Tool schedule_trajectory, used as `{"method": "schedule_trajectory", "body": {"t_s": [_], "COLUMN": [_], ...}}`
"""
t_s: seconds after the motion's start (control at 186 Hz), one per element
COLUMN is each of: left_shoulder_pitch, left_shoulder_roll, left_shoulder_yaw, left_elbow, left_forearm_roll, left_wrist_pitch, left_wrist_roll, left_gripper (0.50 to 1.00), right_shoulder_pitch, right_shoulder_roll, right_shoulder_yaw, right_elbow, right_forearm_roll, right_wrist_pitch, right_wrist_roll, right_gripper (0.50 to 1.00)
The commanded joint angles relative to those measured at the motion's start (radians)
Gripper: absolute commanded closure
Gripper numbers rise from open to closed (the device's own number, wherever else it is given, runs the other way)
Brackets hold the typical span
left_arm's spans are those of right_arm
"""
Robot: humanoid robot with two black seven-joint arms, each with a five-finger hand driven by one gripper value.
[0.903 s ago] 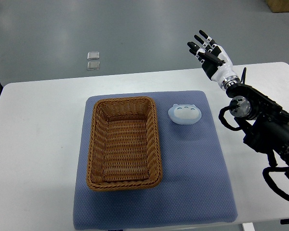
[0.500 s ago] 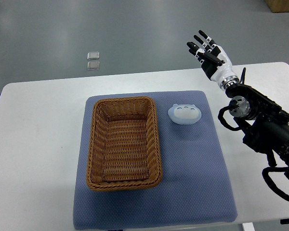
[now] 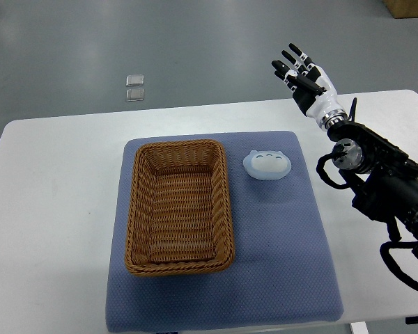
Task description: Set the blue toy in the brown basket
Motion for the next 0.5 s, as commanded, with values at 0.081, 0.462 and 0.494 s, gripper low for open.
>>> {"method": "schedule_trajectory", "body": {"t_s": [0.081,0.462,0.494], "left_shoulder_pitch": [0.0,-0.002,-0.002], "left_shoulder_roll": [0.0,0.0,0.0], "left_shoulder_yaw": [0.0,-0.005,-0.005], "left_elbow": [-0.002,-0.002,-0.002], "left_forearm_roll": [0.0,0.0,0.0], "left_wrist_pitch": [0.0,0.0,0.0], "left_wrist_roll": [0.0,0.0,0.0], "left_gripper": [0.5,0.5,0.5], "right_shoulder_pitch": [0.003,0.0,-0.002], "right_shoulder_roll": [-0.002,-0.003,-0.003], "right_shoulder_yaw": [0.0,0.0,-0.002], "right_elbow": [0.0,0.014,0.014], "right_forearm_roll": [0.0,0.0,0.0], "right_wrist_pitch": [-0.007,-0.012,-0.012], "right_wrist_roll": [0.0,0.003,0.003], "right_gripper": [0.593,0.593,0.593]}}
